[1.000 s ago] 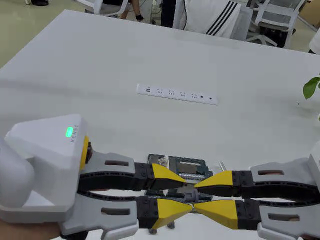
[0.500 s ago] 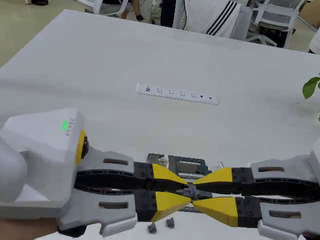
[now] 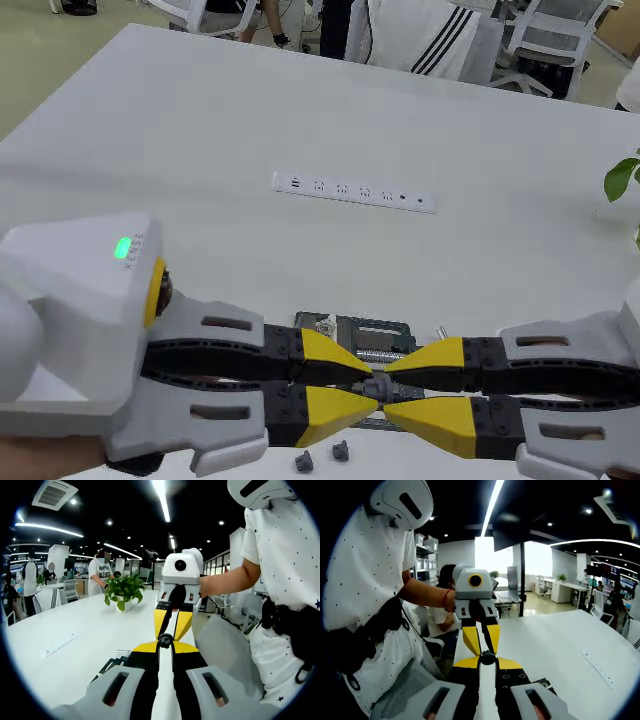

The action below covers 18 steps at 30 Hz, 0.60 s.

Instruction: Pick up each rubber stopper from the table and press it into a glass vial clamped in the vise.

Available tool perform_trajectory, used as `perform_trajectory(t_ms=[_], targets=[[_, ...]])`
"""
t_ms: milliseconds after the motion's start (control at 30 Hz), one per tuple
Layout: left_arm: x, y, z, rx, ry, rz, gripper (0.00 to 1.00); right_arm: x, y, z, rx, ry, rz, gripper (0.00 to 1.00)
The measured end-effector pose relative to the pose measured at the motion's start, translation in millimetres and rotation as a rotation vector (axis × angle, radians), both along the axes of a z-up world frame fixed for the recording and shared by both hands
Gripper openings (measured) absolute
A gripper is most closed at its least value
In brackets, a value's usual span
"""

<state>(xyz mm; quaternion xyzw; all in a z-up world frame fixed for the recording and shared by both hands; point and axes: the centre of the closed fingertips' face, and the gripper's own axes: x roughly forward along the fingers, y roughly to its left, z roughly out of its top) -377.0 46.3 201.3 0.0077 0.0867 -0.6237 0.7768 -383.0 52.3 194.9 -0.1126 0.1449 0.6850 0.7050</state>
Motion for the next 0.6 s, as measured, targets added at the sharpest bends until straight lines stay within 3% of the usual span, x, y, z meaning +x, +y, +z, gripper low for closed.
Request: perform_trajectory(t_ms=[200, 367, 600], targets=[[1.1, 0.6, 1.0, -0.001, -0.007, 0.003, 0.05, 1.5, -0.7, 1.2, 0.004, 0.003, 0.000, 0.06], [0.8, 0.2, -0.1, -0.003, 0.007, -0.003, 0.04, 0.8, -1.3, 0.3, -0.009, -0.002, 0.008, 0.06], [-1.0, 3.1, 6.7, -0.062, 0.063, -0.011, 0.04, -1.0, -1.7, 7.1, 0.001, -0.008, 0.028, 0.07]])
